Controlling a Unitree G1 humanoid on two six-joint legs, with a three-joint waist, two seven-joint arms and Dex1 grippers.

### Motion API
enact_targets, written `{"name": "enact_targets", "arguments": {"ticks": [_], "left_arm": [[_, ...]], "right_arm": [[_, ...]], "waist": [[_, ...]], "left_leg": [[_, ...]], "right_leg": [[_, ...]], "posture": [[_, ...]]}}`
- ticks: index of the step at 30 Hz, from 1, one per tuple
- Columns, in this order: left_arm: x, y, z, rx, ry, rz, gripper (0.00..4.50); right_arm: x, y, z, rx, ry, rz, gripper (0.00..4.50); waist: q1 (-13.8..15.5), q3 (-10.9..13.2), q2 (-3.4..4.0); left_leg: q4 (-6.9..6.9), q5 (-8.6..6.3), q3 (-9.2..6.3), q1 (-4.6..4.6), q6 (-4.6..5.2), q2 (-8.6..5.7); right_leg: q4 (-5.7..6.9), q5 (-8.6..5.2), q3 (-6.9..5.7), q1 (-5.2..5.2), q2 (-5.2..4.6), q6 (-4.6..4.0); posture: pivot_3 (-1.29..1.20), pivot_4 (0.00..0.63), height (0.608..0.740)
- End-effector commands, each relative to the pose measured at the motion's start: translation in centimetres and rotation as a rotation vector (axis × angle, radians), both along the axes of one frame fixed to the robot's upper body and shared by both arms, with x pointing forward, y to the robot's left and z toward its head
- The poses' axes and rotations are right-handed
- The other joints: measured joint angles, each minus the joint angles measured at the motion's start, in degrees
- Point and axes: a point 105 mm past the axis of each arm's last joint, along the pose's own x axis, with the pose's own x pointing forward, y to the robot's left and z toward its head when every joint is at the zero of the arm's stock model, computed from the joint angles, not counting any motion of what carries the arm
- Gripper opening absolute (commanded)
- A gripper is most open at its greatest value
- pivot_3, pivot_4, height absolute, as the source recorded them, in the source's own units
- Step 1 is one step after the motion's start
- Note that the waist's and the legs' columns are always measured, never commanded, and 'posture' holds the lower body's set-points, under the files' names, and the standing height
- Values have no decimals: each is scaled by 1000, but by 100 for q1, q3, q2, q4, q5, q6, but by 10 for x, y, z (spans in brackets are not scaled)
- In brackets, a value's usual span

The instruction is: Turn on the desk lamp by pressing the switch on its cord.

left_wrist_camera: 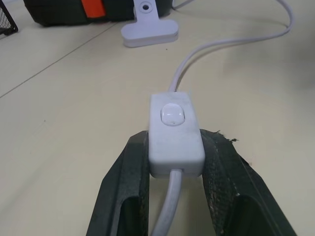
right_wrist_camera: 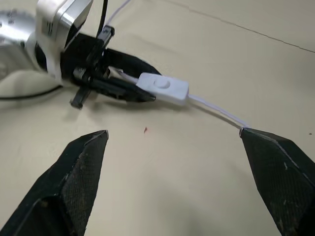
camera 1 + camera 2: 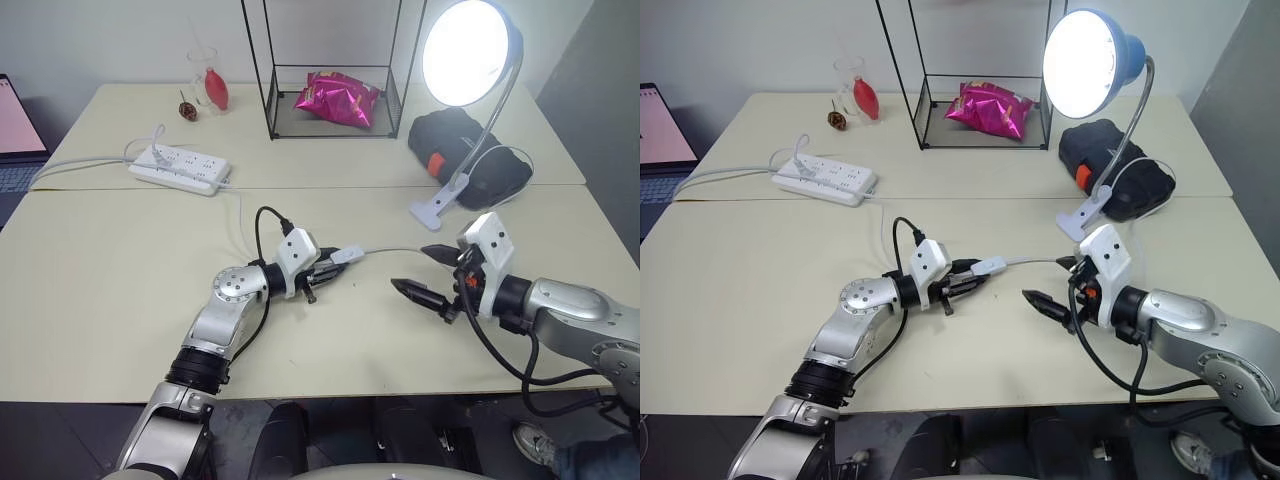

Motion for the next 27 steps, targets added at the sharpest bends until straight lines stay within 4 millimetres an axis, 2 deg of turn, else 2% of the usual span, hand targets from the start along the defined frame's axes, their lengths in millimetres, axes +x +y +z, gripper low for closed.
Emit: {"name": "enact_targets", "arguments": {"ticks": [1,10,12,20,25,27], "left_arm": [[0,-1,0,13,-22,-20,1094],[-1,-2,-11,62,-4,-52,1094],[-1,-1,-13,68,-2,-50,1796],[2,5,-7,59,-19,-24,3338],[2,17,24,-3,-74,43,4442],[-5,24,45,-32,-98,60,4442]], "right_arm": [[-4,1,7,-51,-72,97,4500],[1,-4,12,-65,-111,127,4500],[2,-3,13,-64,-115,132,4500],[5,-2,15,-74,-123,165,4500],[10,-1,18,-77,-134,199,4500],[14,-3,19,-84,-139,209,4500]], "waist": [[-1,1,-1],[11,0,-1],[12,0,-1],[20,0,-1],[0,1,-2],[-1,3,-5]], "left_leg": [[0,0,0,0,0,1],[6,0,0,2,0,0],[6,0,-1,2,0,0],[6,0,-1,3,0,-1],[5,0,-1,4,0,1],[5,0,-4,4,0,3]], "right_leg": [[-1,0,-1,0,0,0],[4,2,0,3,0,3],[4,2,0,4,0,3],[5,2,-1,4,-1,3],[7,2,0,3,0,3],[8,2,-3,3,1,3]], "posture": [[0,150,740],[0,150,740],[0,150,740],[0,150,740],[0,150,740],[0,150,740]]}}
